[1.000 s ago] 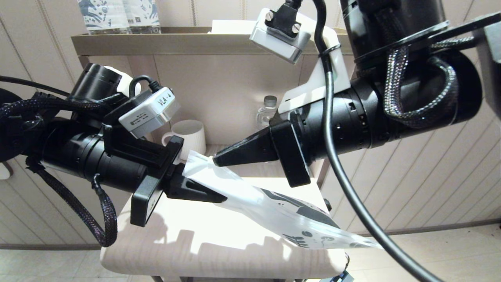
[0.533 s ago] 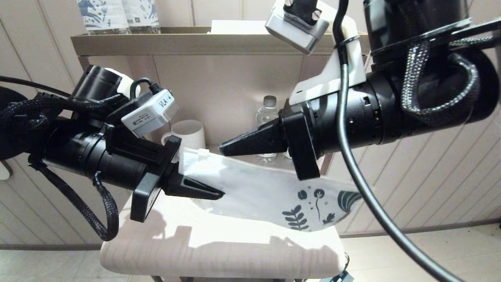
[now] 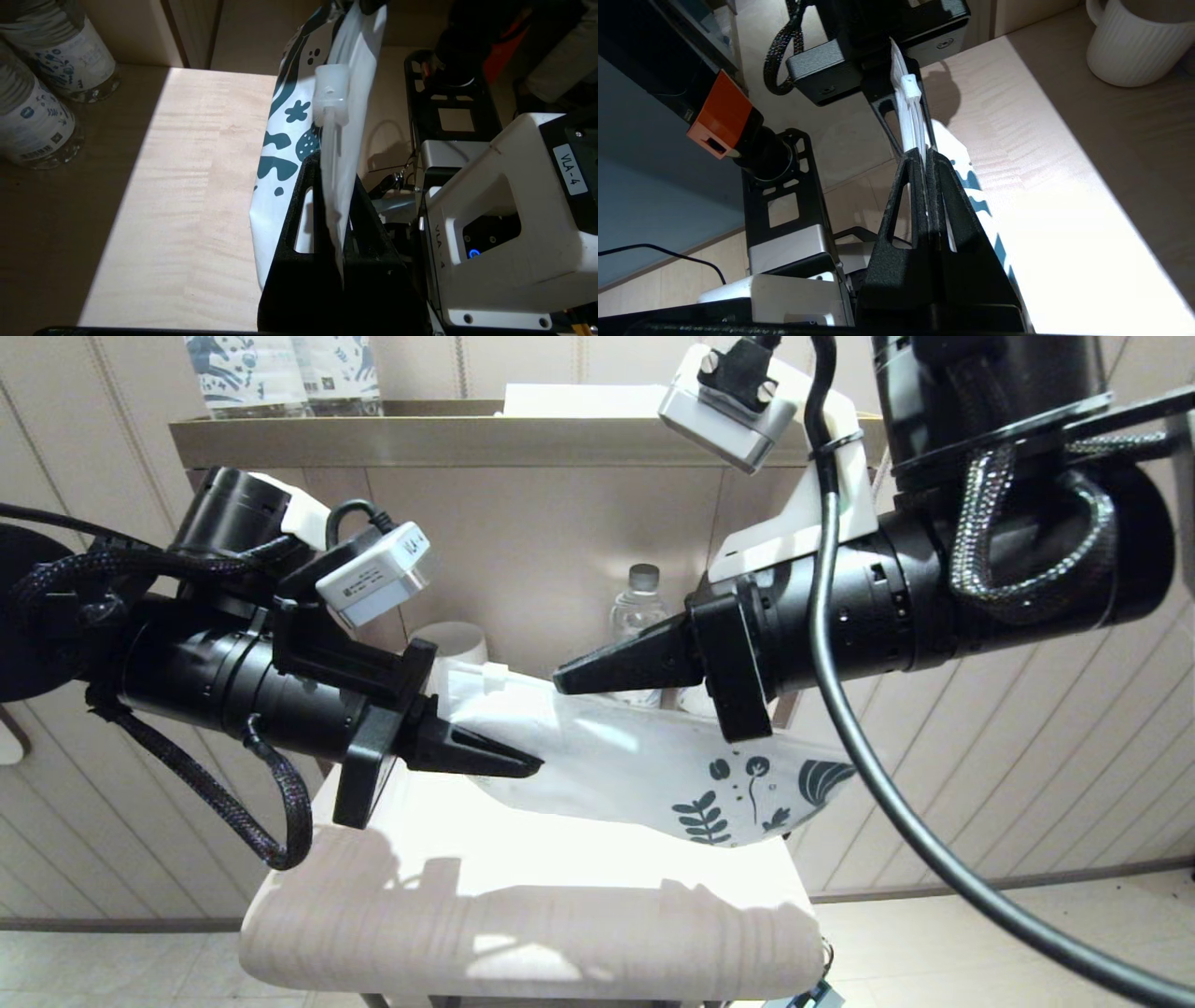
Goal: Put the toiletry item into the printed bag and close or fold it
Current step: Hand it to the other hand
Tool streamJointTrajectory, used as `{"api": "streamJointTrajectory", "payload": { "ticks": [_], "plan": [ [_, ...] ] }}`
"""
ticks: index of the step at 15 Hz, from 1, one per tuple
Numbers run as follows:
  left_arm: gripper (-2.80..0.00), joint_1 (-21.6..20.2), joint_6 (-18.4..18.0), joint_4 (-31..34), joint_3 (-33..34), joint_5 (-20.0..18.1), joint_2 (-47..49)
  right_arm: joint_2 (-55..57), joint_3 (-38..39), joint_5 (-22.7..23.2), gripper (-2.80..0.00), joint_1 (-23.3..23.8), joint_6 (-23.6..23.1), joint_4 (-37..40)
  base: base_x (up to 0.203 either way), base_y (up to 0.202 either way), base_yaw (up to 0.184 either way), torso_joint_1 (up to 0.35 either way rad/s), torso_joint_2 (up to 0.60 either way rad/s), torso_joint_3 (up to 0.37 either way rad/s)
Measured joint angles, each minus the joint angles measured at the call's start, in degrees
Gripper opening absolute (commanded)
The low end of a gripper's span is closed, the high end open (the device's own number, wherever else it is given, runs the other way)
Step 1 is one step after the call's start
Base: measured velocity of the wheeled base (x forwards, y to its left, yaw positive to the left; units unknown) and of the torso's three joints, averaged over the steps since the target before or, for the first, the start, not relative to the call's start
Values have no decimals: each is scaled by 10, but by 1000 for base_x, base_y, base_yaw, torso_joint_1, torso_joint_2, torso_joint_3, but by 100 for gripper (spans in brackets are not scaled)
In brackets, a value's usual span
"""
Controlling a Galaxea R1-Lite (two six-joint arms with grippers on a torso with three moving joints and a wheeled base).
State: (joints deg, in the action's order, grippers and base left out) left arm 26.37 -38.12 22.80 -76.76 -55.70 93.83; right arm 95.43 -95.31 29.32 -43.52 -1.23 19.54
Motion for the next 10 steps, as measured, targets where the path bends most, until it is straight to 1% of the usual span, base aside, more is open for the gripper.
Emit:
{"api": "streamJointTrajectory", "payload": {
  "ticks": [10],
  "plan": [
    [-280,-6,1,-1,4,-1,-4,-9,-1,-3,-280,25,3,0,0,0,0,0,0,0]
  ]
}}
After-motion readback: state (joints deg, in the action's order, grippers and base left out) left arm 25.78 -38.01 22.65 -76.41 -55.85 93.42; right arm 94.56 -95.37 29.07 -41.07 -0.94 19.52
